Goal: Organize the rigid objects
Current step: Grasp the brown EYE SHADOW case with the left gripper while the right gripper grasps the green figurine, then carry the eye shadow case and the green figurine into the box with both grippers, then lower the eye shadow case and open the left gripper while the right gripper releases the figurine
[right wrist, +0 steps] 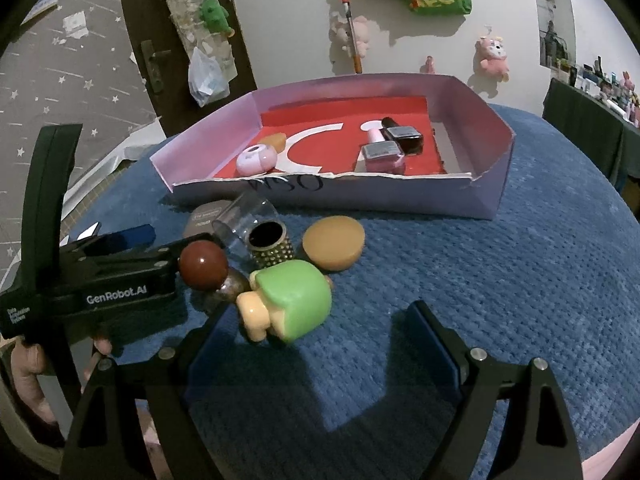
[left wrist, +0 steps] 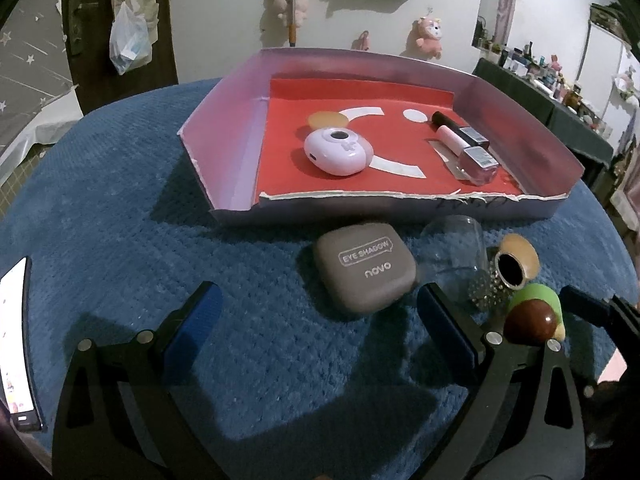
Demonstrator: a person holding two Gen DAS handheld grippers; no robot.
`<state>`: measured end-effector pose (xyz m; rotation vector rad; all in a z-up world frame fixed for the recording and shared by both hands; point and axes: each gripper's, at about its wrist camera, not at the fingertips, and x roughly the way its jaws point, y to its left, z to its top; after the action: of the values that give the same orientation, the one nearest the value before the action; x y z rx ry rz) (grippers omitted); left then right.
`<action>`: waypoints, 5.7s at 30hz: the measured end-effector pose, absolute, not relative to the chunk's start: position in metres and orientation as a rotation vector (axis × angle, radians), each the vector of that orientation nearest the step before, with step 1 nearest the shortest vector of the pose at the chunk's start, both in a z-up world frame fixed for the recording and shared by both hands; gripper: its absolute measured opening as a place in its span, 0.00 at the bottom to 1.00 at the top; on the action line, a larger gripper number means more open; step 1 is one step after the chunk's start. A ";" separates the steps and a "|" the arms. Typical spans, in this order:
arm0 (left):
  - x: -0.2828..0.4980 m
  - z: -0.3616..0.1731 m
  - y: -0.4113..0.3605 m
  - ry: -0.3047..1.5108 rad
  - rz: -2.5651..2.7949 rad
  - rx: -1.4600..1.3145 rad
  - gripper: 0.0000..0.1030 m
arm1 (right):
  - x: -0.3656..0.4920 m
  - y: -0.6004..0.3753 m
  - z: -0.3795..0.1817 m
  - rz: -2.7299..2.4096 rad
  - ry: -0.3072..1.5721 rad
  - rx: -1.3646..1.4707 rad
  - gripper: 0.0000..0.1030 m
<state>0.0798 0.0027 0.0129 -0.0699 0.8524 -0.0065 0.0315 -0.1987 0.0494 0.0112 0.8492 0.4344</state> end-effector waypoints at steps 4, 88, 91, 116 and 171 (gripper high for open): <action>0.086 0.013 0.000 0.864 -0.003 -0.078 0.97 | 0.034 -0.195 0.048 0.434 0.845 0.008 0.86; 0.039 0.080 -0.005 0.699 -0.155 -0.094 0.48 | 0.020 -0.200 0.108 0.491 0.673 0.067 0.48; 0.045 0.084 -0.006 0.692 -0.165 -0.094 0.48 | 0.024 -0.201 0.115 0.499 0.662 0.062 0.48; 0.125 0.068 -0.001 0.828 -0.235 -0.088 0.48 | 0.110 -0.189 0.112 0.567 0.795 0.057 0.48; 0.191 0.023 -0.011 0.906 -0.145 -0.063 0.20 | 0.186 -0.178 0.059 0.412 0.933 -0.050 0.48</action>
<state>0.1912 -0.0106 0.0231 -0.0632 0.9062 -0.1451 0.1862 -0.1784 0.0586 -0.0504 0.9326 0.4117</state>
